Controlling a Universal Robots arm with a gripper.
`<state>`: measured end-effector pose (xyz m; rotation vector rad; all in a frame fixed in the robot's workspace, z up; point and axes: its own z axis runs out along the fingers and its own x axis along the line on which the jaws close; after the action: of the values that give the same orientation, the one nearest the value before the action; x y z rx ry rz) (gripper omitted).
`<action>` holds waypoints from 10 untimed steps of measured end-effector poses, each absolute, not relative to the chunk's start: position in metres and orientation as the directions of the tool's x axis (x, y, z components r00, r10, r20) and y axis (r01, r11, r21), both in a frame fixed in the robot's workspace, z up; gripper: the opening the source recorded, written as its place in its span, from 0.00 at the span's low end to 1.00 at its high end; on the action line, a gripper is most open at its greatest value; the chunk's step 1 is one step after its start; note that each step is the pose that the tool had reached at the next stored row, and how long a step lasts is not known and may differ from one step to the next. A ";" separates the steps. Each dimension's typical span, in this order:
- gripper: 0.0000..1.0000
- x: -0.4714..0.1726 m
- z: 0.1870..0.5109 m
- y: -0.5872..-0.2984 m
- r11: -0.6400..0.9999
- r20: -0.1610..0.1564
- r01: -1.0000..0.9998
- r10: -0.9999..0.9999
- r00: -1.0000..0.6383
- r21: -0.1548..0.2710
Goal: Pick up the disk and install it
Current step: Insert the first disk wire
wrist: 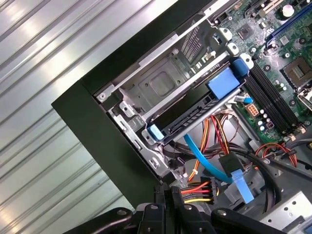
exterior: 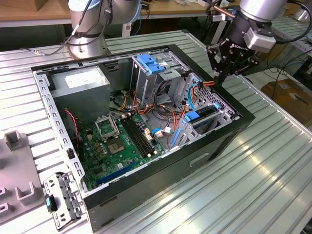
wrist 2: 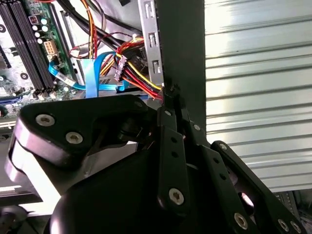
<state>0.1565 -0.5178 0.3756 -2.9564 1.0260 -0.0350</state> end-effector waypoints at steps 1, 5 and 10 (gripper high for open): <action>0.17 0.155 0.376 -0.518 -0.785 0.017 -0.619 -0.620 0.785 -0.019; 0.17 0.144 0.375 -0.518 -0.705 0.017 -0.709 -0.709 0.705 -0.019; 0.17 0.144 0.374 -0.518 -0.605 0.017 -0.796 -0.796 0.605 -0.019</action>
<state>0.1435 -0.5177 0.3741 -2.8064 1.3914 -0.0372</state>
